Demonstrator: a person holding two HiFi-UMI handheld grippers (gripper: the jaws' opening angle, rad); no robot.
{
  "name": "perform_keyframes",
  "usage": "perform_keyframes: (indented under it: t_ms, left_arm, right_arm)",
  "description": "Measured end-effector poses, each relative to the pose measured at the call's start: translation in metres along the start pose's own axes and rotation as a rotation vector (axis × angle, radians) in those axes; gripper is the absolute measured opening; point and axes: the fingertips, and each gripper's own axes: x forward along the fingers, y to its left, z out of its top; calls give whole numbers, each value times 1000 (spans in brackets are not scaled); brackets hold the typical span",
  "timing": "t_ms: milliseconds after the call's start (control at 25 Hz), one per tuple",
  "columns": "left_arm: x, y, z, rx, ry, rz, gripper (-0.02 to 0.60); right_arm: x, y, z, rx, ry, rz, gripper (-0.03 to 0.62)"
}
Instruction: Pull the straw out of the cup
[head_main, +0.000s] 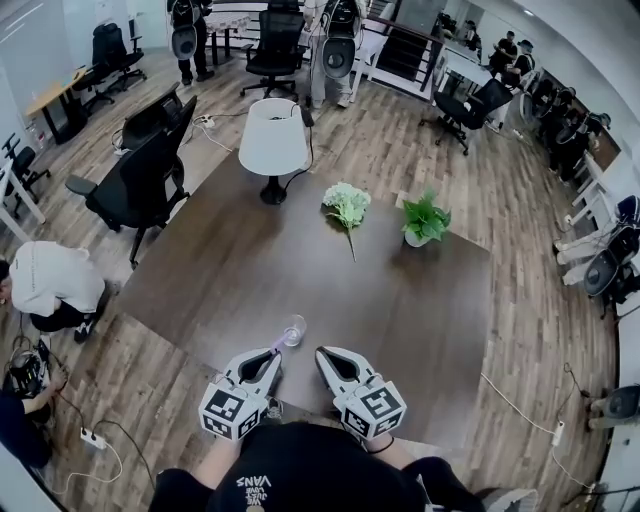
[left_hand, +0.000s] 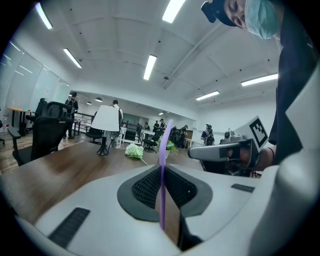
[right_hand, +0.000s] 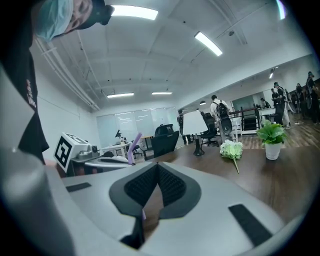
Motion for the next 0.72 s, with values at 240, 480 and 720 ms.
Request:
perform_keyframes:
  t_ms: [240, 480, 720]
  left_arm:
    - [-4, -1, 3, -3, -6, 4, 32]
    - [-3, -3, 3, -8, -10, 5, 32]
    - [-3, -3, 3, -2, -12, 1, 32]
  right_arm:
    - [1, 5, 1, -8, 8, 5, 17]
    - [-2, 3, 0, -7, 11, 7, 17]
    - [0, 5, 1, -20, 6, 17, 17]
